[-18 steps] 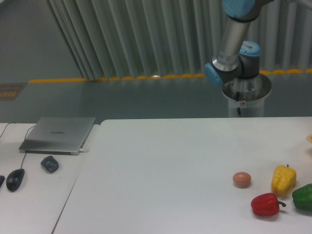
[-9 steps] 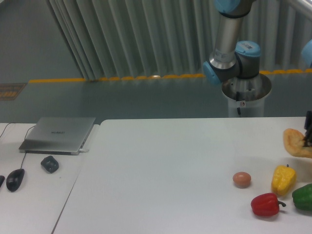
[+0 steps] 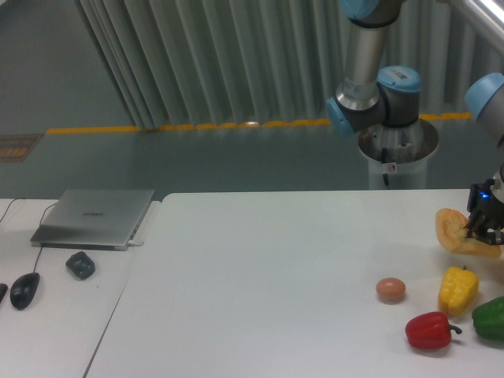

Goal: Place the triangular bread on the table
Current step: 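Carry the triangular bread in the gripper down toward the table, then open the gripper to release the bread beside the yellow pepper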

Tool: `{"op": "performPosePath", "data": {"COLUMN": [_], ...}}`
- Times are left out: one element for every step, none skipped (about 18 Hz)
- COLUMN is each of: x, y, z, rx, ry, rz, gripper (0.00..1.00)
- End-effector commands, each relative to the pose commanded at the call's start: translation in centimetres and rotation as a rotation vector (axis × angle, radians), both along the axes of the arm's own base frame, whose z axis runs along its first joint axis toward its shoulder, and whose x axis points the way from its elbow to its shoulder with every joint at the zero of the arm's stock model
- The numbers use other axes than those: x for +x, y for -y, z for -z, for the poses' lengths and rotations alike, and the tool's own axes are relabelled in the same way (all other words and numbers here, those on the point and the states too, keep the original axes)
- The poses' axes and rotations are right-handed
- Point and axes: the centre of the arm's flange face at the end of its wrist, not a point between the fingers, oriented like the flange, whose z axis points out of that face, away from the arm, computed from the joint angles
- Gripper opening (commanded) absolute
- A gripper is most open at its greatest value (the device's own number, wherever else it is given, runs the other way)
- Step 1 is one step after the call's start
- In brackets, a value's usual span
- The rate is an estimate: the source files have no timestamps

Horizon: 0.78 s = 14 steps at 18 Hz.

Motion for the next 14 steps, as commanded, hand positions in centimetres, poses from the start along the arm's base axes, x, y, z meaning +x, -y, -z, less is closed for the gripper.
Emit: {"op": "performPosePath", "data": {"x": [-0.14, -0.22, -0.39, -0.59, -0.66, -0.71, -0.75, -0.84, -0.91, -0.93, -0.93, -0.93, -0.98, -1.08], "y": [-0.03, -0.06, -0.12, -0.18, -0.2, -0.15, -0.03, 0.09, 0.13, 0.13, 0.12, 0.09, 0.07, -0.02], "z": [0.53, 0.55, 0.62, 0.77, 1.04, 1.03, 0.95, 0.94, 0.88, 0.87, 0.87, 0.86, 0.73, 0.47], "rx": [-0.008, -0.009, -0.005, -0.004, -0.007, -0.012, -0.021, -0.034, -0.038, -0.038, -0.037, -0.034, -0.029, -0.02], "ry": [0.006, 0.004, -0.008, -0.02, -0.016, -0.021, -0.028, -0.037, -0.041, -0.043, -0.042, -0.043, -0.049, -0.063], "rz": [0.002, 0.002, 0.003, 0.003, 0.007, 0.009, 0.013, 0.017, 0.019, 0.021, 0.021, 0.022, 0.026, 0.02], "gripper": [0.25, 0.37, 0.39, 0.39, 0.39, 0.39, 0.39, 0.39, 0.39, 0.45, 0.55, 0.68, 0.94, 1.0]}}
